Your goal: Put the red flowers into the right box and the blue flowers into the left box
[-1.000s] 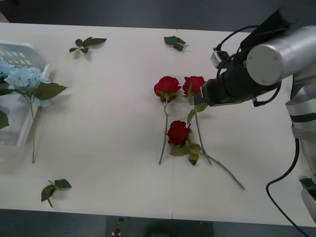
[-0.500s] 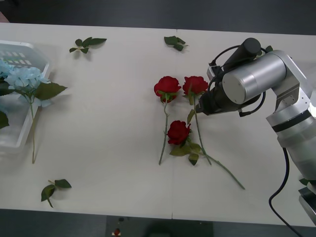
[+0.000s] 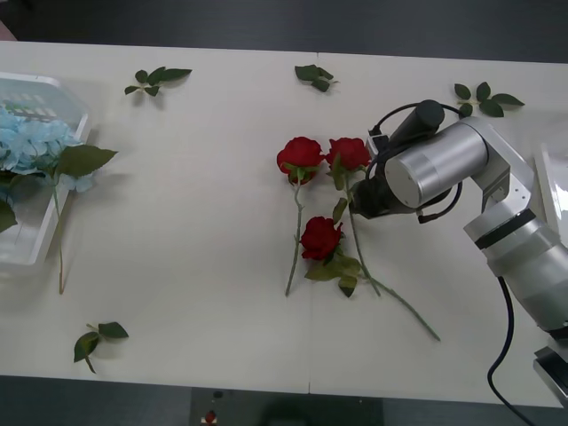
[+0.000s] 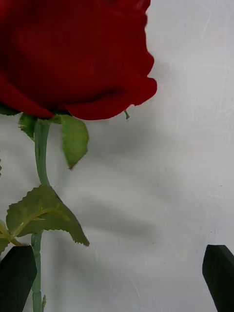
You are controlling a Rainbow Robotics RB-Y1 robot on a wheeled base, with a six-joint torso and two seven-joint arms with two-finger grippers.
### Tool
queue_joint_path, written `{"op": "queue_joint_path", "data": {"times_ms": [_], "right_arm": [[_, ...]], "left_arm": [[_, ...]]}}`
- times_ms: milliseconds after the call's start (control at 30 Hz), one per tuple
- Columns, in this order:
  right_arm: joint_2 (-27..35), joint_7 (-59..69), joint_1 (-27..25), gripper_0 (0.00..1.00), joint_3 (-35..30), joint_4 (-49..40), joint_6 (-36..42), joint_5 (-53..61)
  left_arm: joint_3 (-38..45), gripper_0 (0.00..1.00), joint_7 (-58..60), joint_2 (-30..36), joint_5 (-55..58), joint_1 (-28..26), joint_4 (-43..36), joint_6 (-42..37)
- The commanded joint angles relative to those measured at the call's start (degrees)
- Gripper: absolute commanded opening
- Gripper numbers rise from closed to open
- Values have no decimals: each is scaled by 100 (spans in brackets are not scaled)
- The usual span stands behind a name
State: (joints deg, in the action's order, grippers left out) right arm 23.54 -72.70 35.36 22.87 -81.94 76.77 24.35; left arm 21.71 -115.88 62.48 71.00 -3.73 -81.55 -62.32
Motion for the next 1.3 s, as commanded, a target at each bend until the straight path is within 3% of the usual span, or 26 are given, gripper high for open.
{"op": "queue_joint_path", "data": {"times_ms": [33, 300, 767, 800, 833, 867, 900, 967, 1033, 1300], "right_arm": [[-210, 98, 155, 100, -46, -76, -13, -167], [-315, 124, 173, 100, 51, -85, -31, -176], [-368, 124, 182, 100, 306, 135, -356, -361], [-359, 133, 173, 97, 306, 144, -356, -378], [-368, 124, 173, 84, 306, 144, -356, -378], [-368, 124, 173, 51, 306, 144, -356, -378], [-368, 133, 173, 31, 306, 144, -356, -378], [-368, 159, 173, 7, 306, 144, -356, -387], [-359, 177, 173, 0, 315, 144, -356, -378], [-359, 265, 173, 0, 323, 144, -356, -387]], "left_arm": [[554, 69, -559, 203, 441, 109, 7, -474], [993, 74, -550, 195, 802, 127, -722, -1256], [123, 77, 1023, -306, 1004, 232, -2726, -61], [35, 78, 1138, -359, 1030, 241, -2902, 36], [-44, 79, 1226, -394, 1030, 241, -3042, 124], [-141, 80, 1331, -429, 1057, 241, -3201, 212], [-202, 80, 1393, -465, 1092, 241, -3315, 273], [-352, 81, 1445, -544, 1162, 259, -3561, 370], [-484, 82, 1445, -632, 1180, 303, -3807, 396], [-967, 87, 1314, -1176, 1267, 399, -4554, 414]]}}
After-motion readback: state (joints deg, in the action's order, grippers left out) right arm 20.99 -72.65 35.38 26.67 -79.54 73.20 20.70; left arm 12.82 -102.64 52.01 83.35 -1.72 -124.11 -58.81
